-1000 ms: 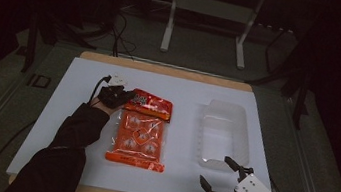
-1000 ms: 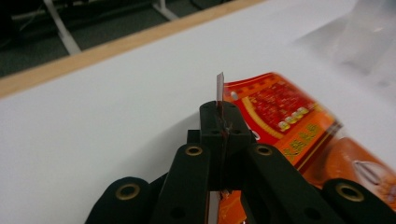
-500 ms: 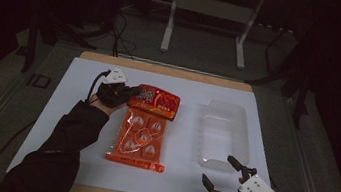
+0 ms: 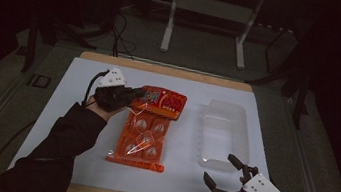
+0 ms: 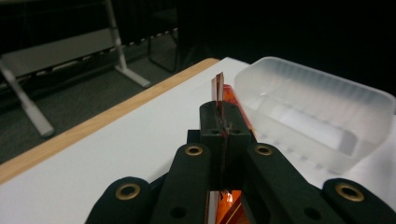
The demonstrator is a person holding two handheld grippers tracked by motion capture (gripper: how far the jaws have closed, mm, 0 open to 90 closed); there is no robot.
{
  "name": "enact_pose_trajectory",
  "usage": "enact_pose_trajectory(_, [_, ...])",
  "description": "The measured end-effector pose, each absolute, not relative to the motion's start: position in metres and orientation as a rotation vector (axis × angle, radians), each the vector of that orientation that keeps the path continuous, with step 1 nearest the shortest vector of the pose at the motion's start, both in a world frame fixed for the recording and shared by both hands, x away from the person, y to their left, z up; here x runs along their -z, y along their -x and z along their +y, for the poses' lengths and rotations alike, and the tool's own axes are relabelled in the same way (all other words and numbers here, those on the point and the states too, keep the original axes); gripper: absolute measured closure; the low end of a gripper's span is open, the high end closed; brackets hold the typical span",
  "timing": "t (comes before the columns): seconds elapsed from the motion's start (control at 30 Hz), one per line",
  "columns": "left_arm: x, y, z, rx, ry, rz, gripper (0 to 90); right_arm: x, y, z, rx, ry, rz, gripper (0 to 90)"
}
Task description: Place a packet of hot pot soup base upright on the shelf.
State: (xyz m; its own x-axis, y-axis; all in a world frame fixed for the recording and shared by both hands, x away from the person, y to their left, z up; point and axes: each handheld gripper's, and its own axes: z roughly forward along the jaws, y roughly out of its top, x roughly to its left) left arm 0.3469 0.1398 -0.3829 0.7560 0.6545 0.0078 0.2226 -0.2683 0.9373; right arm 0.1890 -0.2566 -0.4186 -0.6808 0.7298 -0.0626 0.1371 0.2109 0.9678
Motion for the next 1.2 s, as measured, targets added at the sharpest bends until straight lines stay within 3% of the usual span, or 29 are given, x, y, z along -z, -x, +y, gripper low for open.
enact_pose_trajectory(0.93, [0.345, -0.263, 0.12, -0.455, -1.779, 0.467, 90.0, 0.403, -0.2, -0.256, -1.482, -0.738, 1.982, 15.1])
enact_pose_trajectory(1.2, [0.341, -0.245, 0.119, -0.444, -1.752, 0.423, 90.0, 0.4, -0.207, -0.261, -1.52, -0.773, 2.012, 26.8])
